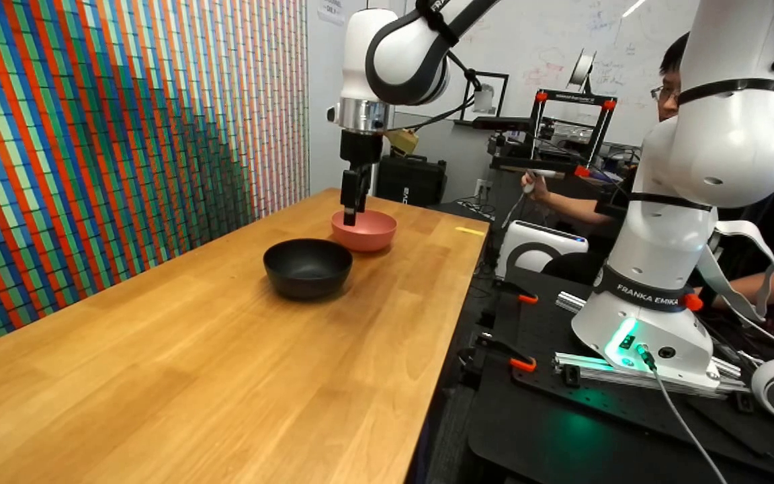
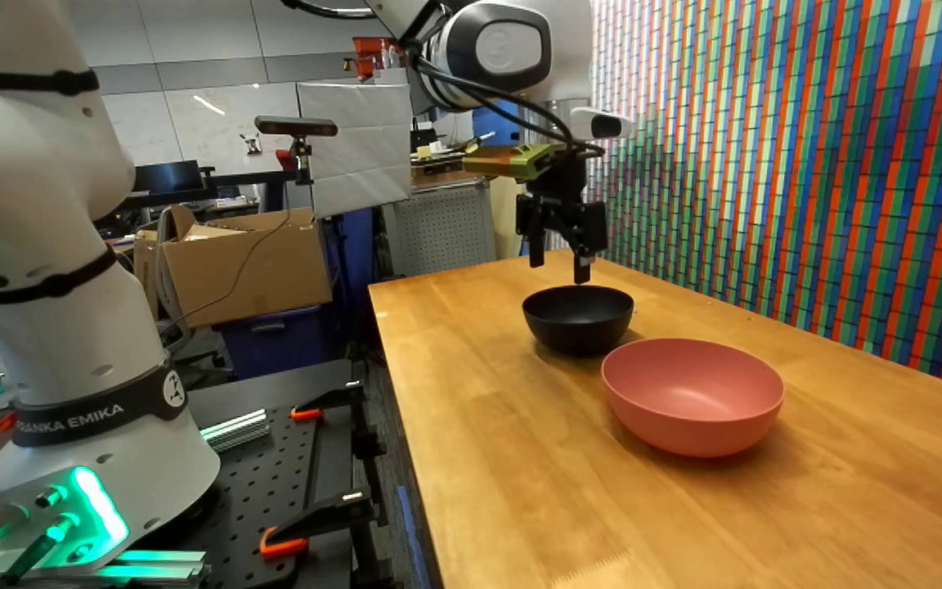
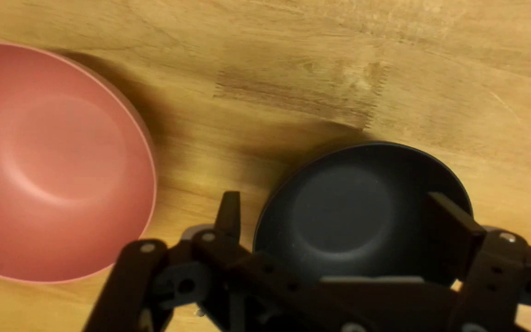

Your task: Place the black bowl on top of the pink bowl

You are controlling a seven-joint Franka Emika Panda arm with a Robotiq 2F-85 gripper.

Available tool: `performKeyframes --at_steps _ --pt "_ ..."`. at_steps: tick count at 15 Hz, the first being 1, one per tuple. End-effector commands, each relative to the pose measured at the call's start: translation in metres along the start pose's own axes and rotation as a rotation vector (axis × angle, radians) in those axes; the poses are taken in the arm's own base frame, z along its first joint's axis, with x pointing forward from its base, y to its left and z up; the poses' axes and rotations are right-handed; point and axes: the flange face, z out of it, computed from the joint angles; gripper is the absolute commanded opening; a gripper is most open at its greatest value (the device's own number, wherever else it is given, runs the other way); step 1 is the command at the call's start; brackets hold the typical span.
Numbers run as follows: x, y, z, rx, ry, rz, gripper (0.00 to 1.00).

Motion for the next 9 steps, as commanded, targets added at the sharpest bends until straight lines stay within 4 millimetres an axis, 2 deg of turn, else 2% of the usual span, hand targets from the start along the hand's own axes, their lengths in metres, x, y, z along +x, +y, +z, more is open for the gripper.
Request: performKeyframes --at_steps 1,7,8,9 --pt "0.017 0.0 0.021 -0.053 0.045 0.0 1.0" --pt "0.027 0.008 0.056 -0.091 0.073 0.052 1.0" --pt "0.028 0.009 0.06 -0.093 0.071 0.058 0.75" --pt "0.029 0.011 0.064 -0.091 0.068 0.064 0.72"
